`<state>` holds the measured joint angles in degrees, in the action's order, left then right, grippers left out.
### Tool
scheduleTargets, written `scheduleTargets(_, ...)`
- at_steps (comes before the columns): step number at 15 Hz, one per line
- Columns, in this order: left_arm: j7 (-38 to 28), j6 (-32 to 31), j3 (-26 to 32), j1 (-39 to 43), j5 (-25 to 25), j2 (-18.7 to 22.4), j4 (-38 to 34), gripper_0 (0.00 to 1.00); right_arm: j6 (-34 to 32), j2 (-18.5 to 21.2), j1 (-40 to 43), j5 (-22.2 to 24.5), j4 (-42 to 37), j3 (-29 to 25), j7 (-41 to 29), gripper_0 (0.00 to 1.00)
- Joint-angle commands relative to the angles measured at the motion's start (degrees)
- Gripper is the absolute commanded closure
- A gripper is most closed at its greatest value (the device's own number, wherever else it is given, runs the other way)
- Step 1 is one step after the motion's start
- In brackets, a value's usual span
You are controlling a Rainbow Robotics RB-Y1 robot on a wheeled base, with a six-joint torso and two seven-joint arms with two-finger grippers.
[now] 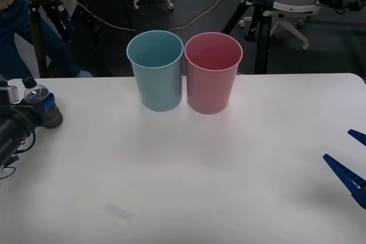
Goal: Grasp the object on the table and drop it into the matching bin: aluminum can to the light blue bin, PET bottle to the pink bin.
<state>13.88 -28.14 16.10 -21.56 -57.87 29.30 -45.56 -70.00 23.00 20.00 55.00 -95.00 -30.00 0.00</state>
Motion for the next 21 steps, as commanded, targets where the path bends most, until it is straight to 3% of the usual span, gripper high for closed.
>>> scheduleTargets(1,0.0,-1.3,-0.01,0.03,0.57,0.05,-0.05,1.0,0.0,0.0,0.0,0.0,0.0,0.0,0.0,0.0)
scheduleTargets(4,-0.17,-3.76,0.07,1.44,1.27,0.05,-2.34,1.0,0.0,0.0,0.0,0.0,0.0,0.0,0.0,0.0)
scheduleTargets(9,-2.55,1.07,-3.62,12.51,3.56,0.05,-19.48,1.0,0.0,0.0,0.0,0.0,0.0,0.0,0.0,0.0)
scheduleTargets(12,-9.75,2.39,-6.25,19.98,3.12,0.58,-31.08,1.0,0.0,0.0,0.0,0.0,0.0,0.0,0.0,0.0)
scheduleTargets(21,-13.36,5.99,-11.97,39.41,8.74,10.43,-58.76,1.0,0.0,0.0,0.0,0.0,0.0,0.0,0.0,0.0)
